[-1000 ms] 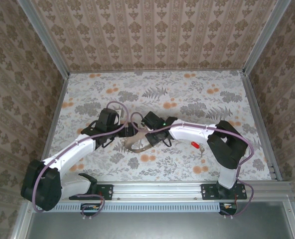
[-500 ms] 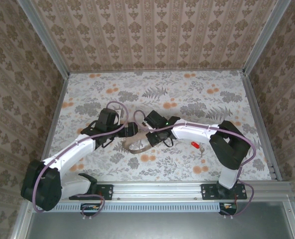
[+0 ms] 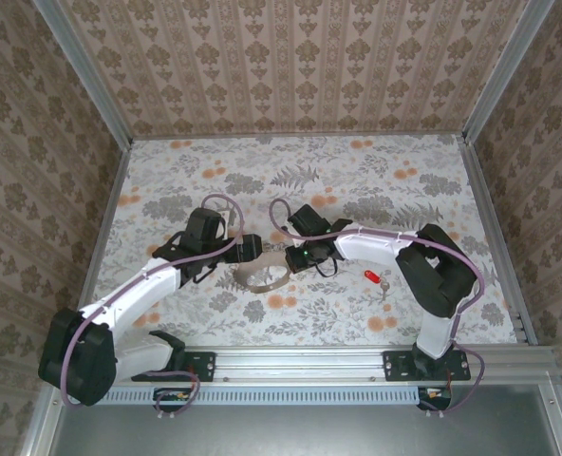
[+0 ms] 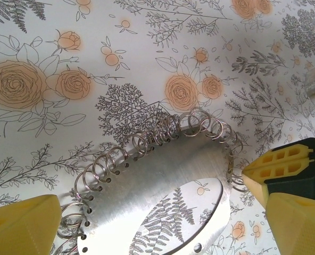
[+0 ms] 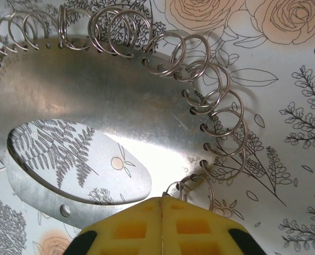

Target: Put the keys on the keyring

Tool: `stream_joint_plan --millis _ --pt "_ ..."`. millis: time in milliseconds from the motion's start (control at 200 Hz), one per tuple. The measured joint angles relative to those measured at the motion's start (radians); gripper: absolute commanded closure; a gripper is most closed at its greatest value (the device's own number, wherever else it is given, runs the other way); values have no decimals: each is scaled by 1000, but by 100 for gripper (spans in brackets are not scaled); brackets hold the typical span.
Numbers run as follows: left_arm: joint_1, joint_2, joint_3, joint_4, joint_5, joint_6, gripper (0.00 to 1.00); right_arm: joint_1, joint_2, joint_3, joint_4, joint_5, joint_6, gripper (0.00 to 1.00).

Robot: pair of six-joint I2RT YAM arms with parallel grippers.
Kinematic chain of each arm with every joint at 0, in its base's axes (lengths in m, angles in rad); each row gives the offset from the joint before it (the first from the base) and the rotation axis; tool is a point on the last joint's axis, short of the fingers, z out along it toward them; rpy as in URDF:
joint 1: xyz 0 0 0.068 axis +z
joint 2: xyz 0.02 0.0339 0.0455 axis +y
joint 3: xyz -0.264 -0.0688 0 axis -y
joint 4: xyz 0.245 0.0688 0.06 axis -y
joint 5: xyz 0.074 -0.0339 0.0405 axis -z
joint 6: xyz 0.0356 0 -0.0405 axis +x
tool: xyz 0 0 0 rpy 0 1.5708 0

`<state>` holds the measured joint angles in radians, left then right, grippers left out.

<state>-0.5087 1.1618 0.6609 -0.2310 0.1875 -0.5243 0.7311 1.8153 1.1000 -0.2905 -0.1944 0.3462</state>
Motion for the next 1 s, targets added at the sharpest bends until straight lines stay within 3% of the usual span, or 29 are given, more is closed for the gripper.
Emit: stream_joint_plan --millis 180,630,725,790,1000 --pt "0 -6 -2 0 0 0 0 0 0 -11 7 -6 19 73" --pt "0 -8 -7 0 0 0 0 0 0 -33 27 -10 28 71" --pt "0 -8 -7 0 0 0 0 0 -4 -48 41 -9 45 67" --pt "0 -8 -7 0 0 0 0 0 -21 -67 46 -6 65 62" --pt "0 -15 -14 2 0 0 0 0 -137 -144 70 14 185 58"
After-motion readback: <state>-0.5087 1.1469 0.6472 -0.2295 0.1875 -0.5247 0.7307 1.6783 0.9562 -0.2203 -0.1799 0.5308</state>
